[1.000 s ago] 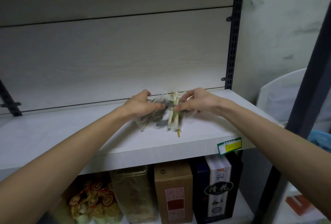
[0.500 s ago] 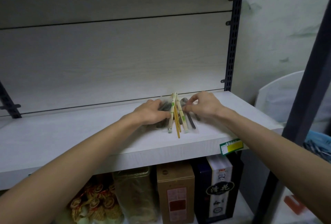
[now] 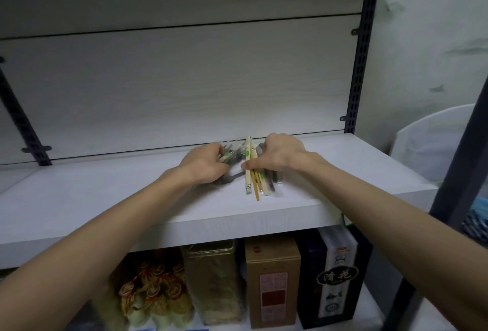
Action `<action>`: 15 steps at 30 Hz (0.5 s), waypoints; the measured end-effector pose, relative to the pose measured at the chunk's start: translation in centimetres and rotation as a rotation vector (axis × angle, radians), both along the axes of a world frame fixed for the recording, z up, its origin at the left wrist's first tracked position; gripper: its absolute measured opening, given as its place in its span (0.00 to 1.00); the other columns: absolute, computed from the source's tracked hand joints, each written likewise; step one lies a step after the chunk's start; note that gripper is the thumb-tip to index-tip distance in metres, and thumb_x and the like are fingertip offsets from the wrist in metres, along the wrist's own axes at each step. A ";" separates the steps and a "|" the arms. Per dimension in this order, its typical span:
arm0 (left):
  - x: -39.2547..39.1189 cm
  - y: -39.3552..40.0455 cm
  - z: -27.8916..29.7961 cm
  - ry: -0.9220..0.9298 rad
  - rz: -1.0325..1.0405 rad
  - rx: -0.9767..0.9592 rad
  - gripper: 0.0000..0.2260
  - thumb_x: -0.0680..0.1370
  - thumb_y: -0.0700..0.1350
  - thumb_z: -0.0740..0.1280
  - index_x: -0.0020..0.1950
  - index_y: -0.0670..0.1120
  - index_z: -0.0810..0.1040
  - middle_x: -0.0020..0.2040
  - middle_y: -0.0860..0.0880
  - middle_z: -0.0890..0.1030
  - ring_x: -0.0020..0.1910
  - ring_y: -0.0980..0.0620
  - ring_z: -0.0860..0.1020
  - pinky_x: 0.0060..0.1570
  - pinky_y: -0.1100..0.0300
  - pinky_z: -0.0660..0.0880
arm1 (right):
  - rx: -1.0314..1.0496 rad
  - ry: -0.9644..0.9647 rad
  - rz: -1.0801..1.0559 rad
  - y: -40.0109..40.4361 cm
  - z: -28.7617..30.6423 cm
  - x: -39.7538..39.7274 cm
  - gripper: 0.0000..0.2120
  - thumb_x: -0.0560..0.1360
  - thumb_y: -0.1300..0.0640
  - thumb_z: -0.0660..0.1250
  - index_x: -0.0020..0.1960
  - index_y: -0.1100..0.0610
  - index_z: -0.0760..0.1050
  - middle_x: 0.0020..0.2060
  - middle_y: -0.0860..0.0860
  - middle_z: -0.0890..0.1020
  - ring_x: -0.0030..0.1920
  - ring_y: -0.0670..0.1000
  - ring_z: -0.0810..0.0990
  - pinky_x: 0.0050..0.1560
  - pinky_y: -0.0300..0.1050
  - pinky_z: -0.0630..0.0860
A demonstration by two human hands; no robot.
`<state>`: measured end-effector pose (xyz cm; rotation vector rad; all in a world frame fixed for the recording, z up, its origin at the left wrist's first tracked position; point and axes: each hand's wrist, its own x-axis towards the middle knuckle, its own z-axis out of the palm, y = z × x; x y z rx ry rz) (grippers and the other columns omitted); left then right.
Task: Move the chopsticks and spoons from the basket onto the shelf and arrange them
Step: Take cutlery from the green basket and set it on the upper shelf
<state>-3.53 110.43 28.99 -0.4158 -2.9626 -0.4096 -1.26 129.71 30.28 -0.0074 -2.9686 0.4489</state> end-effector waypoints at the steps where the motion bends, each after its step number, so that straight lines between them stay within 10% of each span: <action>1: 0.0 -0.4 0.0 0.047 0.000 -0.025 0.16 0.75 0.48 0.69 0.63 0.50 0.75 0.57 0.46 0.80 0.54 0.45 0.76 0.46 0.55 0.68 | 0.022 -0.014 0.017 -0.4 0.1 -0.2 0.29 0.61 0.25 0.70 0.37 0.53 0.73 0.34 0.48 0.79 0.40 0.52 0.79 0.37 0.45 0.70; 15: -0.2 -3.2 -0.8 -0.015 0.078 -0.005 0.21 0.78 0.62 0.65 0.63 0.48 0.75 0.60 0.47 0.79 0.57 0.44 0.76 0.53 0.52 0.74 | 0.051 -0.188 0.018 -2.9 2.1 0.2 0.11 0.68 0.49 0.73 0.40 0.56 0.77 0.31 0.49 0.83 0.31 0.51 0.83 0.32 0.39 0.74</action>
